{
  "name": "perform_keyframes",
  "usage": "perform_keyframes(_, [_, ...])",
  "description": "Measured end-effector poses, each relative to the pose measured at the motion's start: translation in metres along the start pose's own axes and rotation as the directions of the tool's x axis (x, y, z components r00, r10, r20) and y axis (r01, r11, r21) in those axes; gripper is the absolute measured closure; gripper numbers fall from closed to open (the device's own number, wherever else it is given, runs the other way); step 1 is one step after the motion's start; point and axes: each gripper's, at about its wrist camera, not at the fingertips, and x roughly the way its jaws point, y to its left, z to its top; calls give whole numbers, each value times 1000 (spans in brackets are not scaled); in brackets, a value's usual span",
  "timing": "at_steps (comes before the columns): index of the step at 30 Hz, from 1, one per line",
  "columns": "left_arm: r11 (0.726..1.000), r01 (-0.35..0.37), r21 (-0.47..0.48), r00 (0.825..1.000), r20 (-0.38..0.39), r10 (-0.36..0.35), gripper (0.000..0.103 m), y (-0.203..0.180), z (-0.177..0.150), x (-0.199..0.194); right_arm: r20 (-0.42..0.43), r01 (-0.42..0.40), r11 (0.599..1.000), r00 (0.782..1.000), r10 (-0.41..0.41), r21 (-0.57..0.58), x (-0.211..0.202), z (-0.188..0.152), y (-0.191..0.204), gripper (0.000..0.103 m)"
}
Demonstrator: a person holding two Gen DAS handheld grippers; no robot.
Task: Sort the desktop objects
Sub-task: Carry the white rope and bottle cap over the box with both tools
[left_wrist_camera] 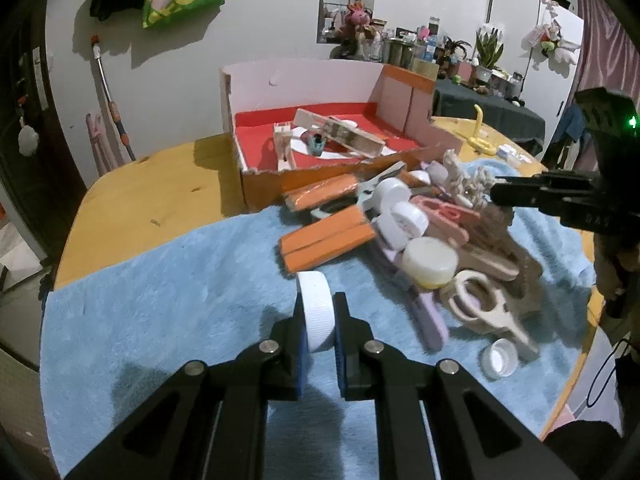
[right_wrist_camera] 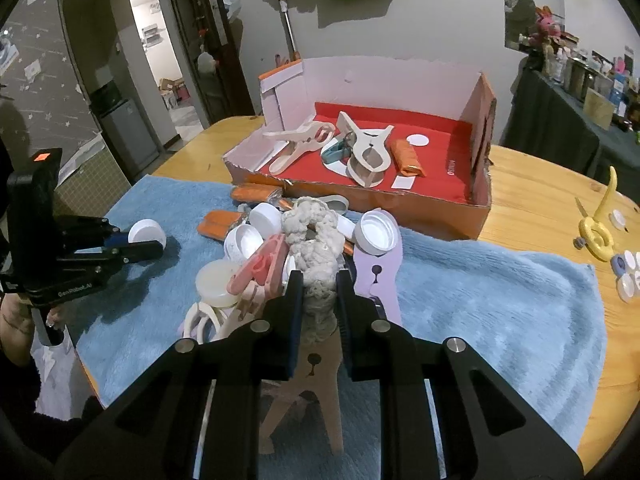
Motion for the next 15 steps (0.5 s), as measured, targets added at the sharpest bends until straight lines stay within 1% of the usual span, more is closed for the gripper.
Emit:
perform_keyframes(7, [1000,10,-1,1000,9,-10,92,-13,13,-5,30,9,1000,1000,-10,17,-17,0,-7,88])
perform_keyframes(12, [1000,13,1,999,30,-13,92,-23,30,-8,49,18,1000,999,-19,13,-29,6,-9,88])
perform_keyframes(15, [1000,1,3,999,45,-1,92,-28,44,-10,60,23,1000,998,-23,7,-33,12,-10,88])
